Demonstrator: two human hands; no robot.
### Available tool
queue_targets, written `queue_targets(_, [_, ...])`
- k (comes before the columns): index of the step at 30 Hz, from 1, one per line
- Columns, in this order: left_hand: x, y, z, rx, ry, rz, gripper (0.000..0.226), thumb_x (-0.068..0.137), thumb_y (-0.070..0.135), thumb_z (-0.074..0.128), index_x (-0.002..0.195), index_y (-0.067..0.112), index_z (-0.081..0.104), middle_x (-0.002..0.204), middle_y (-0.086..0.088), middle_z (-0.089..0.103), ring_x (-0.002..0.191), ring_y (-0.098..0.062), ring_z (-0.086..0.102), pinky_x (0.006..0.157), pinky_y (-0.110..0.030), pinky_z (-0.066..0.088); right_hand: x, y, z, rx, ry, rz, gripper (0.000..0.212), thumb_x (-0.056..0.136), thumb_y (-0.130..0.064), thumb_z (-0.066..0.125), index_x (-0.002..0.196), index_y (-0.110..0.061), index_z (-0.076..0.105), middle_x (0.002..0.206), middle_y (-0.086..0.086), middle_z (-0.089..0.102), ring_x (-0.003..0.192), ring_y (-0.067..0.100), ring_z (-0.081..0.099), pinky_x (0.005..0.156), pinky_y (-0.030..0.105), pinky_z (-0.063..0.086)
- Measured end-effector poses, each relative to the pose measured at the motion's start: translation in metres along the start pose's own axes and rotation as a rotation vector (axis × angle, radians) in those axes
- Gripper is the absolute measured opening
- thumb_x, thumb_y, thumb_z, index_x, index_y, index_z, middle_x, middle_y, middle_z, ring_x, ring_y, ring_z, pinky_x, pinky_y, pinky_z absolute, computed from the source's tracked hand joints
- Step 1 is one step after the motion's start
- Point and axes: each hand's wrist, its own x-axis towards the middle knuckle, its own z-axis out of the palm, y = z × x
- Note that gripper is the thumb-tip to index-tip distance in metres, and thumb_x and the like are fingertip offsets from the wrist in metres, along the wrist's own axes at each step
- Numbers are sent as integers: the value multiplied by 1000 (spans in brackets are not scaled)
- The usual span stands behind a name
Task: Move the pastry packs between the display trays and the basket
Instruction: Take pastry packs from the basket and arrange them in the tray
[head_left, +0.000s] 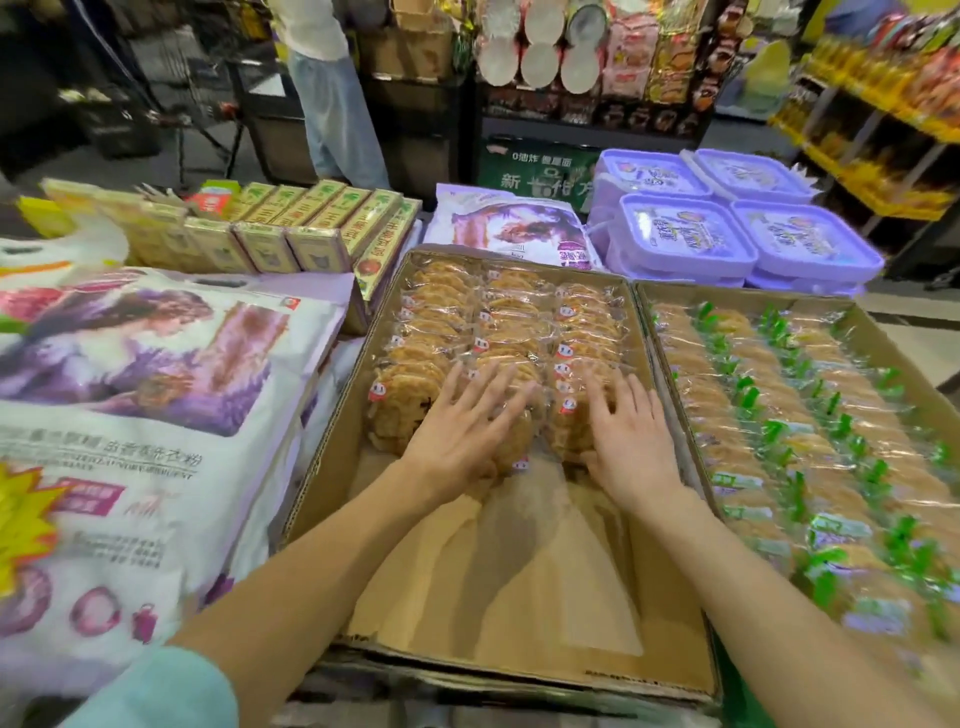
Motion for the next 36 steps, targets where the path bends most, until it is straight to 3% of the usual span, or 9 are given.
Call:
queue_targets(4, [-53, 13, -40, -105, 151, -125, 97, 92, 46, 64, 162, 23, 1, 169, -10, 3, 156, -28, 0, 122, -49, -6, -52, -6, -26, 217, 155, -32, 83, 90, -32, 68, 157, -12, 24, 157, 23, 32, 145, 41, 30, 121, 51, 26])
queue_targets(6, [-104, 15, -65, -166, 248, -288, 91, 93, 48, 59, 161, 24, 3, 166, -9, 20, 153, -27, 16, 122, -45, 6, -74, -23, -42, 323, 203, -135, 71, 91, -32, 67, 151, -9, 38, 152, 21, 40, 140, 40, 36, 116, 52, 34])
queue_targets(9, [-211, 22, -90, -172, 355, -530, 80, 88, 45, 58, 155, 15, 27, 148, -11, 46, 132, -27, 39, 110, -41, 26, -109, -77, -59, 431, 159, -365, 61, 95, -38, 64, 147, -12, 45, 153, 16, 39, 142, 36, 33, 117, 51, 31])
queue_targets(13, [-380, 43, -103, -77, 244, -873, 74, 88, 40, 67, 149, 9, 38, 139, -17, 53, 123, -34, 48, 103, -47, 41, -171, -184, -54, 595, 222, -741, 46, 93, -33, 69, 131, -8, 60, 137, 23, 52, 128, 38, 43, 105, 50, 41])
queue_targets(16, [-499, 77, -110, -9, 101, -1144, 74, 89, 39, 72, 149, 10, 40, 137, -16, 54, 121, -37, 53, 100, -47, 45, -226, -272, -44, 638, 195, -1021, 49, 91, -43, 57, 125, -7, 60, 127, 24, 57, 116, 40, 49, 93, 50, 48])
queue_targets(22, [-679, 142, -92, -80, -14, -1576, 72, 87, 37, 75, 148, 15, 41, 134, -14, 59, 119, -36, 57, 97, -47, 48, -324, -417, 8, 489, -50, -1372, 55, 93, -43, 65, 137, -11, 56, 140, 19, 53, 131, 36, 47, 108, 47, 42])
queue_targets(27, [-791, 135, -15, -296, -83, -1765, 66, 97, 44, 60, 151, 12, 40, 143, -15, 53, 128, -36, 51, 105, -48, 43, -377, -540, 94, 241, -283, -1399, 62, 95, -48, 62, 144, -12, 51, 149, 16, 48, 137, 35, 43, 111, 45, 39])
queue_targets(32, [-839, 81, 88, -688, -160, -1747, 69, 100, 46, 54, 156, 14, 29, 151, -8, 43, 138, -28, 41, 114, -41, 37, -392, -627, 191, -10, -544, -1235, 72, 98, -62, 46, 152, -16, 38, 158, 14, 37, 147, 31, 30, 117, 42, 31])
queue_targets(36, [-840, 48, 195, -915, -225, -1688, 66, 102, 45, 51, 157, 19, 25, 153, -3, 39, 139, -24, 40, 112, -37, 38, -379, -672, 277, -94, -668, -1079, 75, 98, -63, 46, 156, -19, 29, 163, 9, 28, 151, 28, 22, 119, 41, 29])
